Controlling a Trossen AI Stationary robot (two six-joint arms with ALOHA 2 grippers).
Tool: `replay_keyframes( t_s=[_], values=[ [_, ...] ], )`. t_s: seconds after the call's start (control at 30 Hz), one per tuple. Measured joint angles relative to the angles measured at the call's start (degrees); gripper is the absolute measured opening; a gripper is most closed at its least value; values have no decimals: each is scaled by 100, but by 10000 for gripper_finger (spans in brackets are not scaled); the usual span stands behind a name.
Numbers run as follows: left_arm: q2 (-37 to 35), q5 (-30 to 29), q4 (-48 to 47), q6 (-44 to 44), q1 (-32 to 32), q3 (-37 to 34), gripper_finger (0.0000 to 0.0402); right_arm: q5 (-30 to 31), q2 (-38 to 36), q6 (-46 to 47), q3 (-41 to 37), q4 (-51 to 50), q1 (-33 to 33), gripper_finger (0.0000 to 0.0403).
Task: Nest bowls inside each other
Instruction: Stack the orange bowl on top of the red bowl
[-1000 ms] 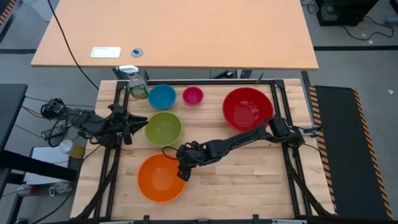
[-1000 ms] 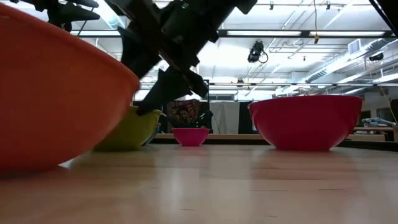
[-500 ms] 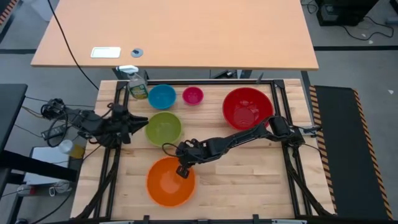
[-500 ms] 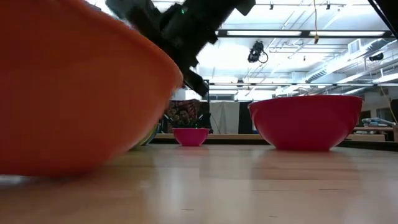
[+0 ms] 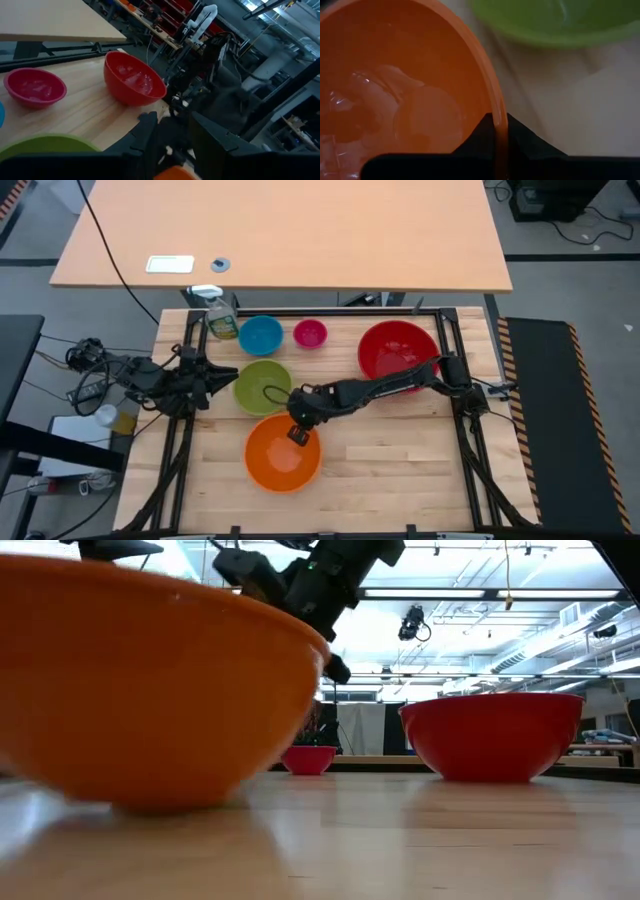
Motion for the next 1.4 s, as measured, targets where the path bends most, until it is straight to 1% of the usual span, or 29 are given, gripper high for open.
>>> replay_keyframes(
  t_s=[0.13,0.3,0.37,0.43,0.63,0.73,0.83,0.97,1.2,1.3,1.4],
  values=[
    [112,-224,1,-160,2,0,114,-43,-279,-32,2,-224,-220,23],
    [323,-820,49,-620,4,-1,116,-66,-627,-250,2,-486,-468,23],
    [395,-911,216,-660,4,-2,121,-81,-805,-289,9,-549,-567,24],
    [474,-937,327,-637,4,-2,134,-83,-969,-346,13,-668,-673,25],
    [778,-980,390,-626,4,-2,198,-28,-1602,-670,13,-1262,-1095,25],
    [880,-977,423,-626,18,-2,214,1,-1965,-919,17,-1614,-1354,26],
    [954,-970,759,-615,117,-4,215,49,-2312,-1170,17,-2149,-1621,26],
    [1030,-967,1167,-276,243,-4,202,336,-2817,-1399,17,-2812,-1921,26],
    [1100,-857,1193,-236,587,-4,188,374,-3578,-1654,14,-3538,-2444,27],
    [1169,-708,1182,-236,747,-4,188,376,-3932,-1770,-232,-3734,-2655,27],
    [1294,-481,1184,-237,925,-4,188,367,-4356,-1798,-797,-3787,-2916,26]
  ],
)
